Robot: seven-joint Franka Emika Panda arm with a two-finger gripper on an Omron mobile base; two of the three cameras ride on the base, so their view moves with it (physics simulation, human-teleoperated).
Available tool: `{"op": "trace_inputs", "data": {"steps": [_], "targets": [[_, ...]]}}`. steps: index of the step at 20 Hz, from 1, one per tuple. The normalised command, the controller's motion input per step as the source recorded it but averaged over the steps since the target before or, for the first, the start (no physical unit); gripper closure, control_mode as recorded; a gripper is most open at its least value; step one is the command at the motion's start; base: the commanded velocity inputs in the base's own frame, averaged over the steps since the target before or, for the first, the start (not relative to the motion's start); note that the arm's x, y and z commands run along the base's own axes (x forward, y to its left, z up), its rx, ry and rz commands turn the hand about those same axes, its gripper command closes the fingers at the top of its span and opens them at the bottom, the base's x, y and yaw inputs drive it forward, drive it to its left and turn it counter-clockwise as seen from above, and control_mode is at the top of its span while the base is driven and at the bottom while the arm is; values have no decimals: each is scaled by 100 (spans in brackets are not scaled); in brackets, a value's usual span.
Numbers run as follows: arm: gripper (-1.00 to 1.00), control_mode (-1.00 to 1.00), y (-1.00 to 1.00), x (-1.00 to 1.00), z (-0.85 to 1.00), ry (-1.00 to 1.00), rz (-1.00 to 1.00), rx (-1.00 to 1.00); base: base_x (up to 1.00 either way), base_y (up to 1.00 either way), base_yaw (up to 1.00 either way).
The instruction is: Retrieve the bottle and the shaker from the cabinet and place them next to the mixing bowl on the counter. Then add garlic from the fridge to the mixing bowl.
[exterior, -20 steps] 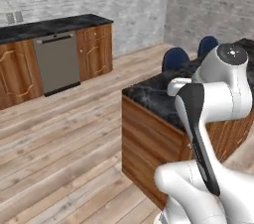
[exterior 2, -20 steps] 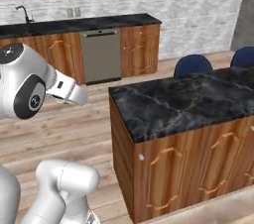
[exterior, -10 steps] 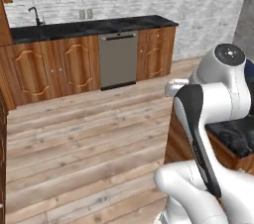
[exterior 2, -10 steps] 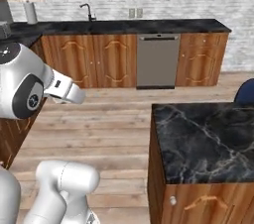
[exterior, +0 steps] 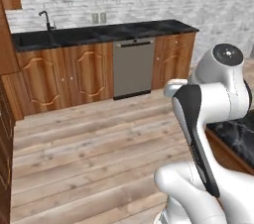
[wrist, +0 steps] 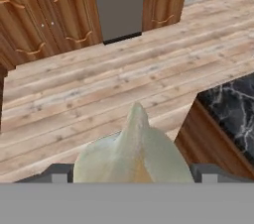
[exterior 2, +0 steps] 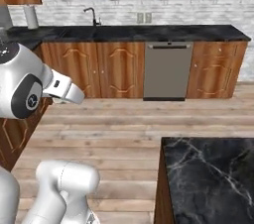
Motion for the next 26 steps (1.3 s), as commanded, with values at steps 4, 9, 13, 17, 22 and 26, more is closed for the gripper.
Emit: {"op": "trace_inputs", "data": {"steps": [4,9,13,17,22,26], "targets": [[100,100,0,0,0,0,0,0,100,-2,29],[100,100,0,0,0,0,0,0,100,-21,23],[100,100,0,0,0,0,0,0,89,-18,27],[100,100,0,0,0,0,0,0,73,0,54],[100,100,0,0,0,0,0,0,22,-1,79],[100,100,0,0,0,0,0,0,8,0,90]]}}
